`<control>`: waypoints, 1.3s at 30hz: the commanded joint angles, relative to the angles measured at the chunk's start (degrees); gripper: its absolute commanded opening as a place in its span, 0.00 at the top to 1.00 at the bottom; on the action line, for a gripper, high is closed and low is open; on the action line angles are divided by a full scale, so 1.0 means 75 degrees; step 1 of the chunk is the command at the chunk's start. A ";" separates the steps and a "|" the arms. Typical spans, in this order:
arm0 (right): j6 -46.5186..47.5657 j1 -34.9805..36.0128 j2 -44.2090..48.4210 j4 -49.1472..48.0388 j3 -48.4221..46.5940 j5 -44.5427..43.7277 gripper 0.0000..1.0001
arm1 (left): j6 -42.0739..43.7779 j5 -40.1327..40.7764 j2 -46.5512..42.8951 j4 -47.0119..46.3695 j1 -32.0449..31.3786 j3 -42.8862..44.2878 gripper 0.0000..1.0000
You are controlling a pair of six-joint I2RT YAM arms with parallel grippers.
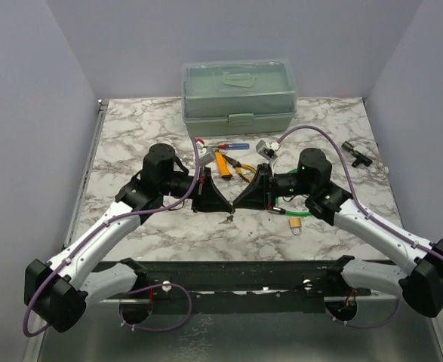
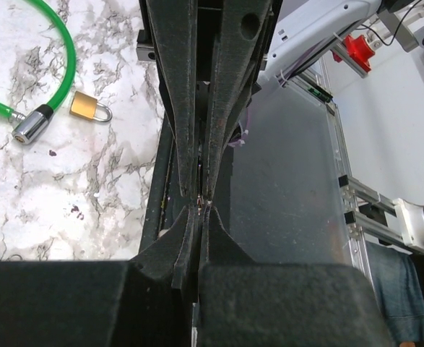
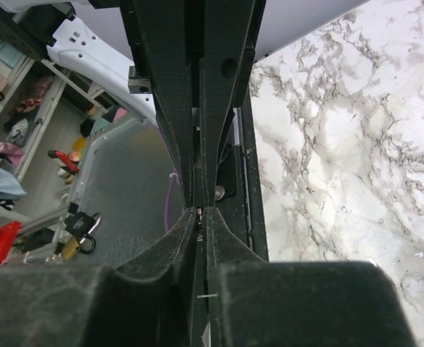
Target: Unlock with the key
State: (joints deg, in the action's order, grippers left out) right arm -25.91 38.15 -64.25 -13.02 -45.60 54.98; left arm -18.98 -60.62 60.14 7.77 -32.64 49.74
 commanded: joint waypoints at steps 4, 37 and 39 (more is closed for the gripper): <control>-0.0007 0.0016 -0.0184 -0.0027 -0.0257 0.0370 1.00 | -0.0012 -0.0139 0.0096 -0.0192 -0.0019 -0.0070 1.00; -0.2018 0.0023 0.0310 -0.2853 -0.0136 -0.0746 0.99 | -0.3476 0.2004 -0.1517 -0.5687 0.0196 -0.1849 0.45; -0.2016 0.0022 0.0300 -0.2818 -0.0142 -0.0768 1.00 | -0.3523 0.2009 -0.1515 -0.5813 0.0171 -0.1850 0.46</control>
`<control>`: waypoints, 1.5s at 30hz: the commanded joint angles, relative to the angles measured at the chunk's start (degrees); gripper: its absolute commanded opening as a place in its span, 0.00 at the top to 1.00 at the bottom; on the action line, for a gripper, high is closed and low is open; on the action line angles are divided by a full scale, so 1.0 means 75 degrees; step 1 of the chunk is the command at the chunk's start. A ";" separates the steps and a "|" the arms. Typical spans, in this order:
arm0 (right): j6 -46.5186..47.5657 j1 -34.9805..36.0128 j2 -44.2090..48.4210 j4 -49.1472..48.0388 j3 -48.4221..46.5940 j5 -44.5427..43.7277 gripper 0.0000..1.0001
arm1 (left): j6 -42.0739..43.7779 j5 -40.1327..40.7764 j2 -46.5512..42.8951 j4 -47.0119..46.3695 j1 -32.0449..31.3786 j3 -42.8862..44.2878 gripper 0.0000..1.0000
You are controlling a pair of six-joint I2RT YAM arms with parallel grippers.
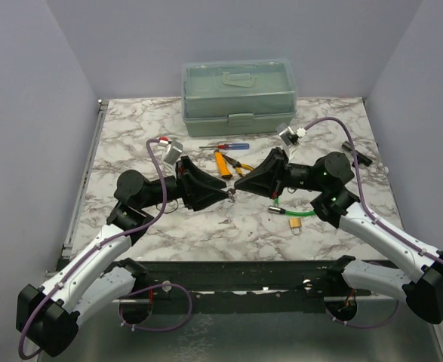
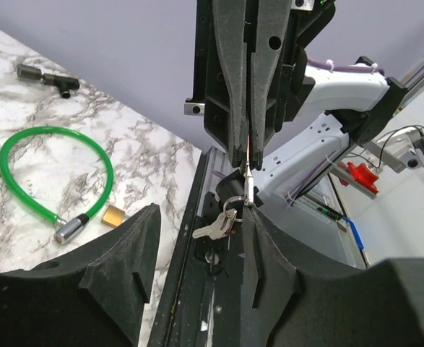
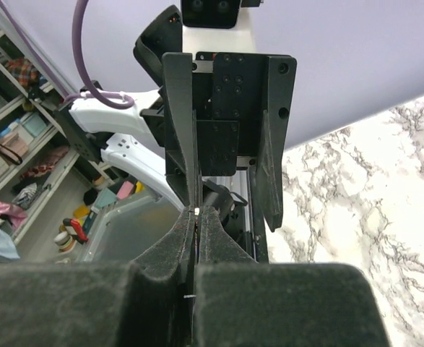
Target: Unlock with the key
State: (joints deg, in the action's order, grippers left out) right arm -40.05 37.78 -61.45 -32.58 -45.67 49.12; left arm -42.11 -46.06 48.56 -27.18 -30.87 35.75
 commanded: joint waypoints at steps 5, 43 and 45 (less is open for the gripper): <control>0.0030 0.0072 -0.0035 0.0116 -0.0188 -0.0225 1.00 | -0.0531 0.0026 0.0016 -0.1355 -0.0123 -0.0014 0.47; 0.0231 0.0072 -0.0122 0.0479 -0.0304 -0.0366 1.00 | -0.0570 0.0261 0.0552 -0.1980 -0.0493 -0.0190 0.52; 0.0293 0.0072 -0.0072 0.0580 -0.0317 -0.0405 1.00 | -0.0584 0.0292 0.0487 -0.1978 -0.0496 -0.0206 0.40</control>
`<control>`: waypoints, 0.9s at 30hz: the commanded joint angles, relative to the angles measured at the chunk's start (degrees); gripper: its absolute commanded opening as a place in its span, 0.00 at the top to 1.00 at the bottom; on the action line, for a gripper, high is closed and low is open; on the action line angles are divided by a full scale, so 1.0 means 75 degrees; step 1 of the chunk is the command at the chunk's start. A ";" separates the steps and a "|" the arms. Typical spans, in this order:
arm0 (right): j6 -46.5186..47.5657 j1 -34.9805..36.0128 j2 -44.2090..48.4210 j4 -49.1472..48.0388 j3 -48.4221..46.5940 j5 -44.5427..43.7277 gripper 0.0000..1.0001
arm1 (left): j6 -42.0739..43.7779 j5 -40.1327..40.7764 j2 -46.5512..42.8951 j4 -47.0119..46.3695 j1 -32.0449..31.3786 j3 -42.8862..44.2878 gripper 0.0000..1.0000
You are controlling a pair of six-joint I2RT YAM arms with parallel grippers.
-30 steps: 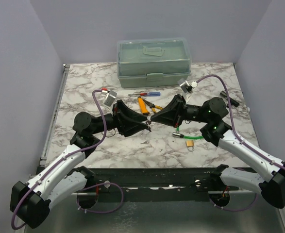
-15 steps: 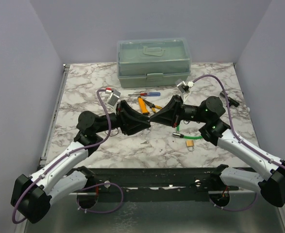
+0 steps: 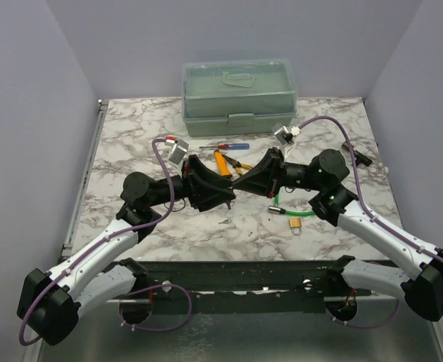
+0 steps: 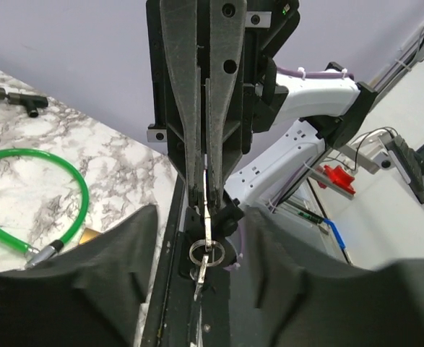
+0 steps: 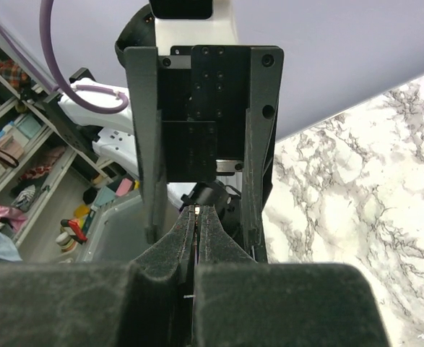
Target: Unlock with the key
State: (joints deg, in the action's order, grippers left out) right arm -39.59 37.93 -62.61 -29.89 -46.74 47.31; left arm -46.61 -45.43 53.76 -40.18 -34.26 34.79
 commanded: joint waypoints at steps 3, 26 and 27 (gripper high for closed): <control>0.0272 0.0051 0.0137 0.0302 -0.0178 -0.0189 1.00 | 0.0015 0.0210 -0.0324 -0.0224 -0.0043 -0.0111 0.40; 0.0286 0.0052 0.0246 0.0387 -0.0184 -0.0185 1.00 | 0.0126 0.0217 -0.0268 -0.0097 -0.0037 -0.0279 0.73; 0.0287 0.0052 0.0256 0.0388 -0.0183 -0.0190 1.00 | 0.0138 0.0236 -0.0266 -0.0073 -0.0040 -0.0279 0.76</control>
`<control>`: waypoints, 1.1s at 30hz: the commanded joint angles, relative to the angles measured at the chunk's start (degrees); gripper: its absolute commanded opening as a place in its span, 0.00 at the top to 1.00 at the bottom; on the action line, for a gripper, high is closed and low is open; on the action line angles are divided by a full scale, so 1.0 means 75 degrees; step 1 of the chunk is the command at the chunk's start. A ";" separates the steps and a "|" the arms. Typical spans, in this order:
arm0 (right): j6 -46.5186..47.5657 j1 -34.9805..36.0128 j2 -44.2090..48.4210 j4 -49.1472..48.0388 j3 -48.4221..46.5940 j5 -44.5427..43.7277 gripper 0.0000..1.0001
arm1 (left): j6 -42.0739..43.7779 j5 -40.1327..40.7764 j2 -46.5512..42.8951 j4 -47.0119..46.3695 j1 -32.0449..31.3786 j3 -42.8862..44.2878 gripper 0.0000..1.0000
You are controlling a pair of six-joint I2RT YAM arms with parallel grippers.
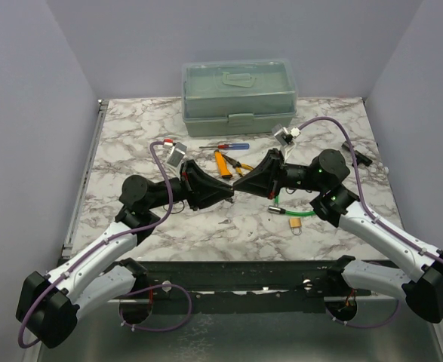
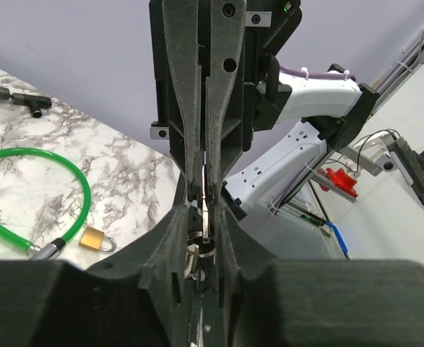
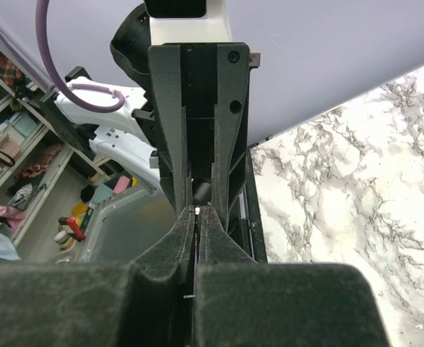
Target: Unlock with the key
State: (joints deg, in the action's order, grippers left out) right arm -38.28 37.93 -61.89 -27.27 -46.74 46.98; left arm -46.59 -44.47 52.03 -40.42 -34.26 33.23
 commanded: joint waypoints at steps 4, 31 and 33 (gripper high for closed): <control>0.0112 0.0051 0.0147 0.0038 -0.0186 -0.0130 0.99 | 0.0153 0.0253 -0.0035 0.0031 -0.0037 -0.0101 0.93; -0.0516 0.0052 -0.0312 0.7480 -0.1299 -0.8103 0.26 | 0.2796 0.2407 -0.0434 0.6872 -0.0037 0.2154 1.00; -0.1031 0.0051 -0.0754 0.8318 -0.1508 -0.8693 0.21 | 0.3148 0.2706 -0.0397 0.7598 -0.0038 0.2448 1.00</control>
State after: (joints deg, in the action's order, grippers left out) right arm -37.98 38.20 -61.82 14.57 -54.85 2.07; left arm -29.89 -30.11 49.65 -0.01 -34.26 46.61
